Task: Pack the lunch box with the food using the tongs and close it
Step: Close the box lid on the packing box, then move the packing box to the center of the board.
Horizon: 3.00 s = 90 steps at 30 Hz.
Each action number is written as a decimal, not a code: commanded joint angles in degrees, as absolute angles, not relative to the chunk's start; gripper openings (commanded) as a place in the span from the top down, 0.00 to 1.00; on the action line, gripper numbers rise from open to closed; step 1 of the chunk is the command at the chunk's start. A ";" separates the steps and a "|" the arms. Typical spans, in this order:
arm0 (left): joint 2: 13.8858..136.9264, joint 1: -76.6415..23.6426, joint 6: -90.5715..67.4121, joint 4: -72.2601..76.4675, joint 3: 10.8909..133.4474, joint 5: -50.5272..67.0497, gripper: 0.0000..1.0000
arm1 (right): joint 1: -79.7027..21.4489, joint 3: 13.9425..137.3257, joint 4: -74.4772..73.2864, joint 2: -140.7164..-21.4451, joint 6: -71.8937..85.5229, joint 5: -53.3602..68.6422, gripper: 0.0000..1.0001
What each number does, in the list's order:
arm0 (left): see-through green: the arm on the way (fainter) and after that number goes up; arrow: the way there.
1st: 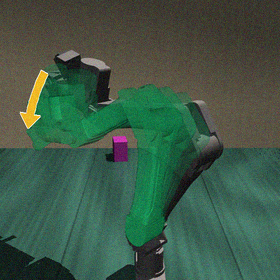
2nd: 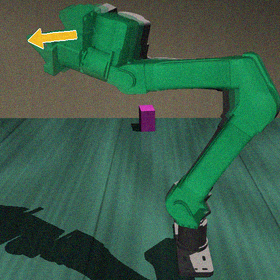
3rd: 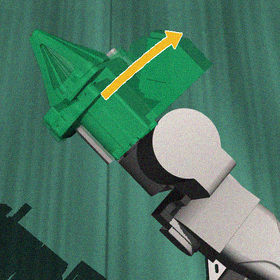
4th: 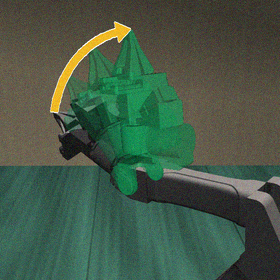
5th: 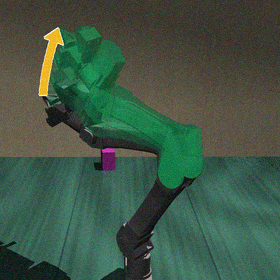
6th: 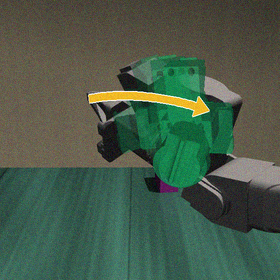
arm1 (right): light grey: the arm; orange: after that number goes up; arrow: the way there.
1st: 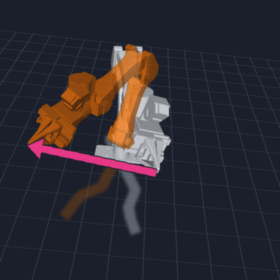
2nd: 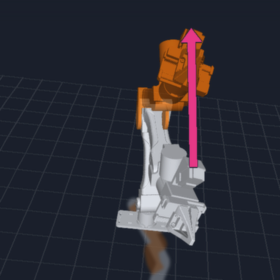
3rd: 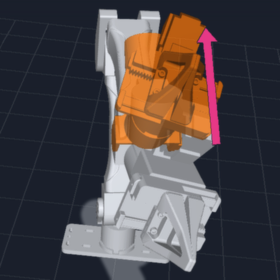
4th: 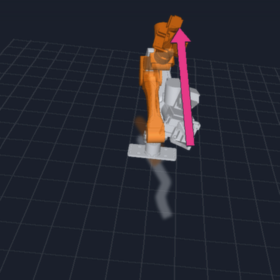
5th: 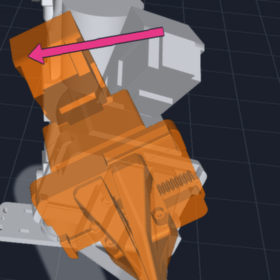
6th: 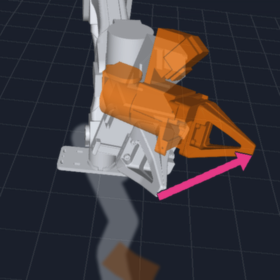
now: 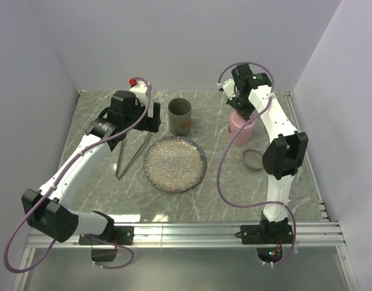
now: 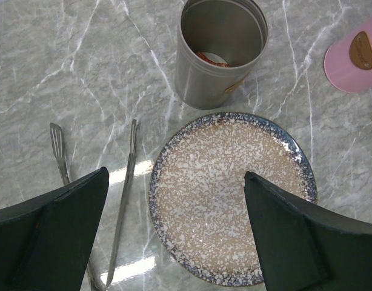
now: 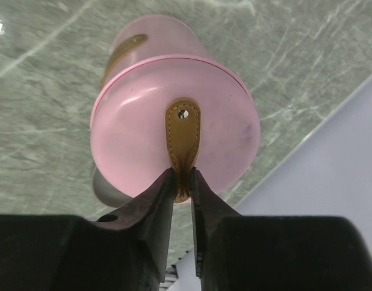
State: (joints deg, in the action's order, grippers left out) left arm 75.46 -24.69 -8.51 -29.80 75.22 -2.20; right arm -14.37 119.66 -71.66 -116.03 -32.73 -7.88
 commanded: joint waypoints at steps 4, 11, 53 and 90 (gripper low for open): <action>73.04 -24.43 -9.67 -28.21 75.15 -1.05 0.01 | -14.41 125.15 -73.30 -113.91 -27.78 -0.71 0.69; 72.34 -24.43 -9.58 -28.56 75.23 -0.97 0.01 | -14.41 126.12 -71.81 -113.29 -26.54 -0.44 0.65; 71.98 -20.04 -9.40 -30.59 77.87 3.78 0.01 | -20.22 96.50 -46.15 -121.38 -46.85 -22.41 0.48; 66.01 -19.86 -6.77 -26.37 72.52 21.97 0.01 | -12.49 68.91 -61.09 -84.55 -40.08 9.67 0.17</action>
State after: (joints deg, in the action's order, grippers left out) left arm 68.66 -20.05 -6.72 -29.12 73.63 19.42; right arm -14.11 69.01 -63.05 -85.41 -40.97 7.97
